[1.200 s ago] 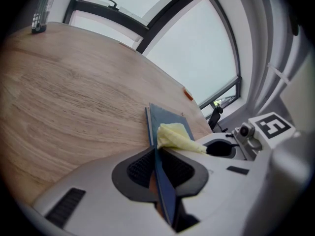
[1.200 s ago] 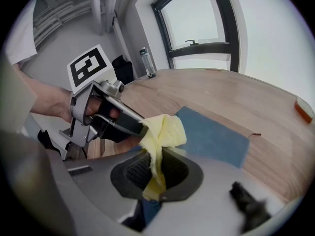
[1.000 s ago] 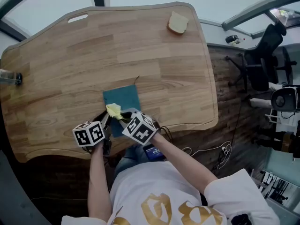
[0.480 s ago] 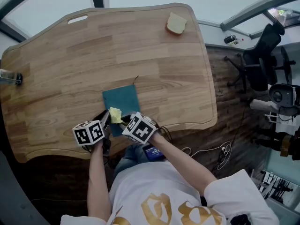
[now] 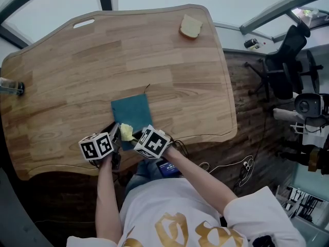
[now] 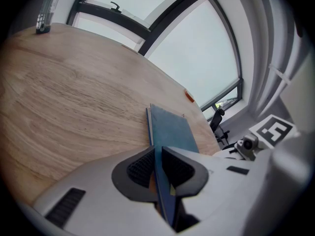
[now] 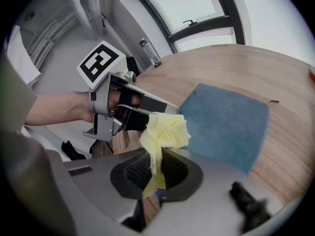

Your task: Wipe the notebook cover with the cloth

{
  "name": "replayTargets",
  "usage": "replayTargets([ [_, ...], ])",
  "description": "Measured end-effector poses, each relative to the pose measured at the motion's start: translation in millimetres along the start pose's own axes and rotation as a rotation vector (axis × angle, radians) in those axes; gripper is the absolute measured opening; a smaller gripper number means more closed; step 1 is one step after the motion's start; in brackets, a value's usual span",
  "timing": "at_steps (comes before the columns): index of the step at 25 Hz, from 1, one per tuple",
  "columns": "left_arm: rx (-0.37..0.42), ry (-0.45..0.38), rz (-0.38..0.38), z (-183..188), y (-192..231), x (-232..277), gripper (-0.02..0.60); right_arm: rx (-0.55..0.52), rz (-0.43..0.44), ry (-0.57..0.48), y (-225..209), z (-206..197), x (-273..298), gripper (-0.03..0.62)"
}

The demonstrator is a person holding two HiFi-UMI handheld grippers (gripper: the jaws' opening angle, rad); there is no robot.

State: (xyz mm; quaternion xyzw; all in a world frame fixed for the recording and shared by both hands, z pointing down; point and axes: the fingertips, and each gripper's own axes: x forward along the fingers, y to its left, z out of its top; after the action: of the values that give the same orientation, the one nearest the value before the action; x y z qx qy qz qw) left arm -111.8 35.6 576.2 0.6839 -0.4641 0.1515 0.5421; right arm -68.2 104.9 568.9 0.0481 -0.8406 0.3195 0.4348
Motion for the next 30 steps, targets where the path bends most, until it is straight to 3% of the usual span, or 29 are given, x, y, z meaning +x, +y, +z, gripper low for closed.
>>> replayTargets([
  [14, 0.003, 0.003, -0.002, -1, 0, -1, 0.055, -0.017, 0.043, 0.026, 5, -15, -5, 0.04],
  [30, 0.009, -0.002, -0.005, 0, -2, -1, 0.055, -0.002, 0.015, 0.022, -11, -30, -25, 0.04],
])
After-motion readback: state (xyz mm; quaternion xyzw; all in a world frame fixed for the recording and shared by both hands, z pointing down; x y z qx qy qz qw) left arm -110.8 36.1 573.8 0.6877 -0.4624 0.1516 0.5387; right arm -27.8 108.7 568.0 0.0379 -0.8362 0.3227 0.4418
